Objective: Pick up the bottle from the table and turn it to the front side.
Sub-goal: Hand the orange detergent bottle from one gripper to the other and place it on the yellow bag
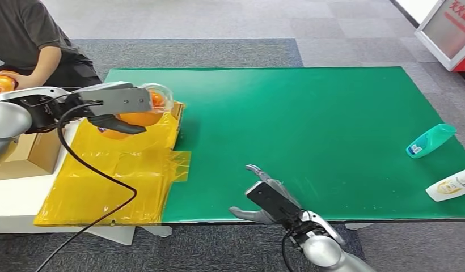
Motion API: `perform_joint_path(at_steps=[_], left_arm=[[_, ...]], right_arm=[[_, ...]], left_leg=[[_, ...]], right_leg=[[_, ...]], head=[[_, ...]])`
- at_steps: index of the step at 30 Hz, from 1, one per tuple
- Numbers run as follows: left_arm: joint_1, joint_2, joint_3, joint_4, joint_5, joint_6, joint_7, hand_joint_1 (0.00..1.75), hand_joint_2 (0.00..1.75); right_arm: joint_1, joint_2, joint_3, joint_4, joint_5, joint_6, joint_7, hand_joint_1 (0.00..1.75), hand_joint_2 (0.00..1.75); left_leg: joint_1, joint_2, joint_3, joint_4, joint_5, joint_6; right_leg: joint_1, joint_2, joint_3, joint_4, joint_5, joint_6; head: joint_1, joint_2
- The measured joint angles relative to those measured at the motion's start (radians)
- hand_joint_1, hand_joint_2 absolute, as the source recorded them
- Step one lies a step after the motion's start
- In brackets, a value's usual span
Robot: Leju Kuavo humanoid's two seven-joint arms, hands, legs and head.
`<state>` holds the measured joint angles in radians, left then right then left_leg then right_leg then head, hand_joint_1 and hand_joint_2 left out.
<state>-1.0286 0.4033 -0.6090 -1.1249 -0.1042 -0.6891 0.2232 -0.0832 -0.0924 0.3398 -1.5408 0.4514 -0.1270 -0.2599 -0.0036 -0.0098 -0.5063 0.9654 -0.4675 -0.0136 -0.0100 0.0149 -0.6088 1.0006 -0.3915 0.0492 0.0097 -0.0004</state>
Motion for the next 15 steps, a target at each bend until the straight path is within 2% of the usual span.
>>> perform_joint_path(at_steps=[3, 6, 15], left_arm=[[-0.041, -0.016, -0.099, 0.055, -0.019, -0.012, 0.002, 1.75, 1.75], [-0.048, -0.025, -0.172, 0.085, -0.025, -0.016, -0.003, 1.75, 1.75], [-0.013, -0.027, -0.291, 0.146, -0.095, 0.020, -0.052, 1.75, 1.75]], right_arm=[[-0.014, 0.002, 0.001, 0.000, -0.009, 0.012, 0.013, 0.00, 1.75], [-0.024, 0.004, 0.001, 0.000, -0.012, 0.014, 0.016, 0.00, 1.75], [-0.039, 0.006, 0.006, 0.021, -0.018, 0.014, 0.014, 0.00, 1.75]], left_leg=[[0.000, 0.000, 0.000, 0.000, 0.000, 0.000], [0.000, 0.000, 0.000, 0.000, 0.000, 0.000], [0.000, 0.000, -0.001, 0.000, 0.000, 0.000]], right_leg=[[0.000, 0.000, 0.000, 0.000, 0.000, 0.000], [0.000, 0.000, 0.000, 0.000, 0.000, 0.000], [0.000, 0.000, 0.000, 0.000, 0.000, 0.000]], head=[[0.000, 0.000], [0.000, 0.000], [0.000, 0.000]])
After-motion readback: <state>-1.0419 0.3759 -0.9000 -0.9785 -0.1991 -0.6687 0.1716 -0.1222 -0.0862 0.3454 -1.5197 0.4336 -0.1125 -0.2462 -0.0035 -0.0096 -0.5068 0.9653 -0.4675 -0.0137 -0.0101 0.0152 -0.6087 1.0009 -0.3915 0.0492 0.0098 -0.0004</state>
